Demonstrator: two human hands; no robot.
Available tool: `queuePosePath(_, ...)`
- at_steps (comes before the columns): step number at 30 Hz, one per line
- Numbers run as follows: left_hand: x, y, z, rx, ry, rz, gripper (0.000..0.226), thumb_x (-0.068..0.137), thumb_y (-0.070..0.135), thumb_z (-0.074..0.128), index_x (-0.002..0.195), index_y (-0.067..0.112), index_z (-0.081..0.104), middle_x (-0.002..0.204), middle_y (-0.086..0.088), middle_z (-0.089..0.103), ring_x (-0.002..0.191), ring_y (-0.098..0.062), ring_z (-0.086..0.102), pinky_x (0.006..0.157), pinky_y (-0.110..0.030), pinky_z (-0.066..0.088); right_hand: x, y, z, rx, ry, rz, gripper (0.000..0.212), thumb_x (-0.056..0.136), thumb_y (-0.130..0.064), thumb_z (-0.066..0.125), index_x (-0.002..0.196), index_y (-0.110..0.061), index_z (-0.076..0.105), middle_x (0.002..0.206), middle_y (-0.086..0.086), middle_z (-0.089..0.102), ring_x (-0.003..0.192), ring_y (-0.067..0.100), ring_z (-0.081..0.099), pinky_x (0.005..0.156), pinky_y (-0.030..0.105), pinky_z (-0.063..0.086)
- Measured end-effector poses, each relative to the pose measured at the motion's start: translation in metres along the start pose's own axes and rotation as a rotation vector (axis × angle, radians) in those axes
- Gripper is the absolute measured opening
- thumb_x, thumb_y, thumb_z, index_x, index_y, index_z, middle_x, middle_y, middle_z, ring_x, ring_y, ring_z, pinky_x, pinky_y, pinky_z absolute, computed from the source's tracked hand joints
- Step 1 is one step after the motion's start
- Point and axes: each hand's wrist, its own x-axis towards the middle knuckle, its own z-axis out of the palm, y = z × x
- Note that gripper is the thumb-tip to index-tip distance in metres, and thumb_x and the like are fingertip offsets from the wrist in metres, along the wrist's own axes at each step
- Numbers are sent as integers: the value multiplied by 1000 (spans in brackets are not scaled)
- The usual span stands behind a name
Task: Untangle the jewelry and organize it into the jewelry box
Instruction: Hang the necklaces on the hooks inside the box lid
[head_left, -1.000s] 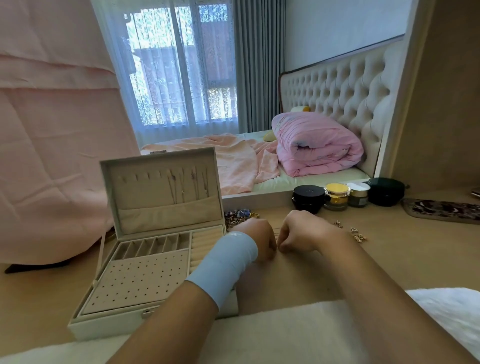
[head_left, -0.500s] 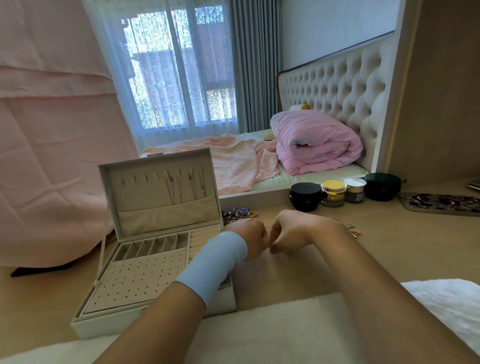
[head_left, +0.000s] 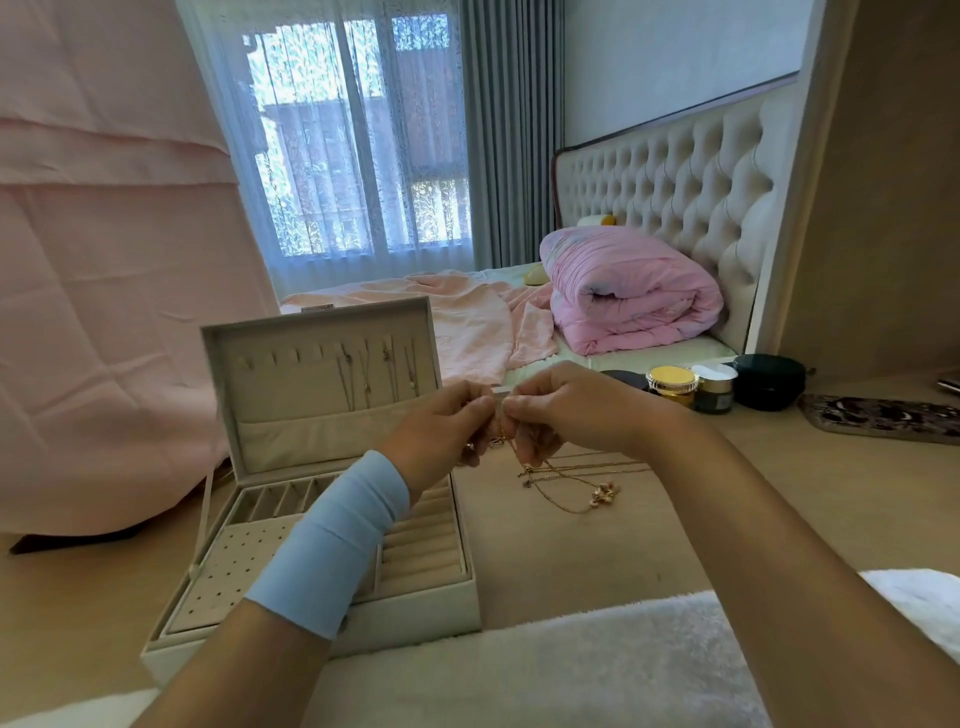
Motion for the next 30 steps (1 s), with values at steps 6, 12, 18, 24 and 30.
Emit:
queuePosePath(6, 0, 12, -16, -164, -6, 2, 20, 103, 11, 41, 91, 9, 56, 77, -5, 61, 73, -15, 60, 72, -27, 55, 0, -16, 15, 97, 77, -66, 35, 107, -22, 46, 83, -9, 67, 58, 4, 53, 54, 22, 49, 59, 37, 55)
queuePosePath(12, -9, 26, -47, -6, -127, 26, 17, 102, 9, 43, 89, 4, 53, 59, 1, 48, 51, -12, 48, 61, -29, 50, 6, -33, 37, 199, 152, -100, 39, 107, -20, 45, 75, -15, 65, 54, -4, 41, 46, 12, 31, 44, 25, 25)
queuePosePath(18, -26, 35, -87, 3, -183, 20, 22, 91, 24, 65, 72, 13, 65, 62, -3, 39, 57, -17, 45, 86, -48, 55, 11, -54, 46, 163, 293, -157, 34, 103, -20, 53, 78, -15, 75, 56, -1, 37, 46, 8, 32, 44, 18, 29)
queuePosePath(24, -31, 39, -112, -361, -241, 122, 25, 91, 24, 51, 70, 12, 56, 66, -4, 37, 53, -19, 41, 70, -47, 58, 23, -85, 52, 201, 315, -212, 30, 103, -23, 53, 83, -13, 74, 52, -5, 37, 47, 10, 29, 46, 22, 25)
queuePosePath(30, -32, 37, -146, -255, 106, 225, 10, 90, 19, 59, 83, 14, 64, 63, -1, 42, 49, -15, 38, 45, -21, 29, 52, -114, 56, 187, 309, -266, 25, 102, -24, 57, 87, -15, 75, 49, -10, 40, 44, 11, 29, 43, 22, 23)
